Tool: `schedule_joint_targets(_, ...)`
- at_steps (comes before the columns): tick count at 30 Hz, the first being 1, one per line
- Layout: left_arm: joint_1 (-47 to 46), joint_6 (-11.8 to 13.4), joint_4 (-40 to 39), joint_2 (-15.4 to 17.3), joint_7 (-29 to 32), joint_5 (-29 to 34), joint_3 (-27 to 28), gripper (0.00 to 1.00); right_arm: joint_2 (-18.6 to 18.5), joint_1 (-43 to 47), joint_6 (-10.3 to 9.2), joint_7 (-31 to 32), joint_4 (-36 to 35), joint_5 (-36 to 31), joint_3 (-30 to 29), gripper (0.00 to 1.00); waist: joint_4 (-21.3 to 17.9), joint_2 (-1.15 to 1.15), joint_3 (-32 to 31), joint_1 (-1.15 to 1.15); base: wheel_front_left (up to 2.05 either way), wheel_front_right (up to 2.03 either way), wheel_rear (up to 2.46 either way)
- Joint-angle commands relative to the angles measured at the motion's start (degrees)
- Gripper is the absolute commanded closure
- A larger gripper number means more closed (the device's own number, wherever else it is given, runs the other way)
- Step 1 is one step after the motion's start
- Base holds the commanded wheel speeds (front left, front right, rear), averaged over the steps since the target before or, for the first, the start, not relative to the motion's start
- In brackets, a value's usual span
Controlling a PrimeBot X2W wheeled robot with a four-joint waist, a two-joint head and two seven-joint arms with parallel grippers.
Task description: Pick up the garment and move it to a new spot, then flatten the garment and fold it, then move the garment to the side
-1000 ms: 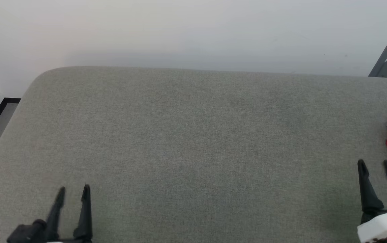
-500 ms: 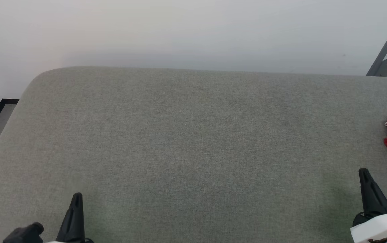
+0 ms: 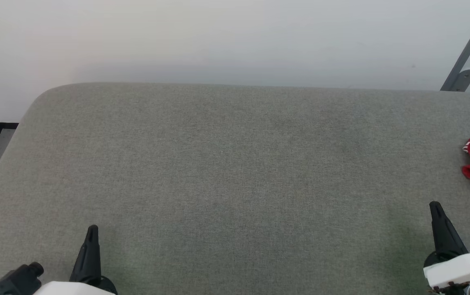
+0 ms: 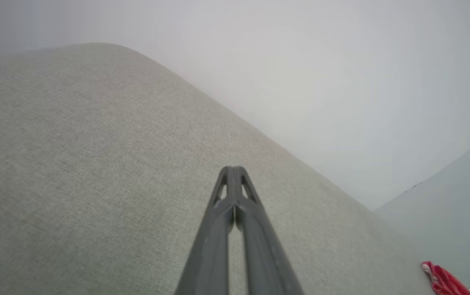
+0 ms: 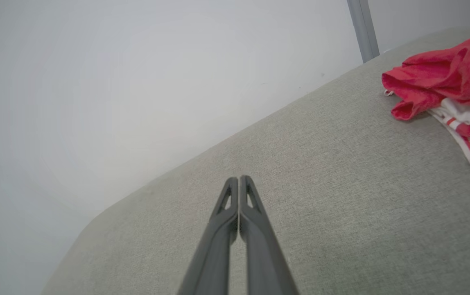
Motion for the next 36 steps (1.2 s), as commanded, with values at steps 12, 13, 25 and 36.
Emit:
schedule_joint_targets(12, -3.31, 0.04, 0.23, -0.38, 2.76, -10.42, 0.84, 1.00, 0.90, -2.93, 0.01, 1.73, 0.59, 9.87, 0.14, 1.00, -0.53, 0.00, -0.07, 0.00, 0.00, 0.00, 0.00)
schedule_joint_targets(13, -3.42, 0.04, 0.29, -0.42, 2.95, -11.14, 0.87, 1.00, 0.99, -3.02, 0.01, 1.87, 0.68, 10.54, 0.16, 1.00, -0.57, 0.00, -0.07, 0.00, 0.00, 0.00, 0.00)
schedule_joint_targets(25, -4.93, 0.05, 1.11, -0.92, 5.16, -18.78, 1.34, 1.00, 2.00, -4.19, 0.01, 3.15, 1.76, 17.92, 0.28, 1.00, -1.07, 0.00, -0.14, 0.00, 0.00, 0.00, 0.00)
schedule_joint_targets(36, -6.16, 0.06, 1.67, -1.37, 6.82, -24.68, 1.71, 1.00, 2.69, -5.05, 0.01, 4.08, 2.49, 23.43, 0.38, 1.00, -1.48, 0.00, -0.19, 0.00, 0.00, 0.00, 0.00)
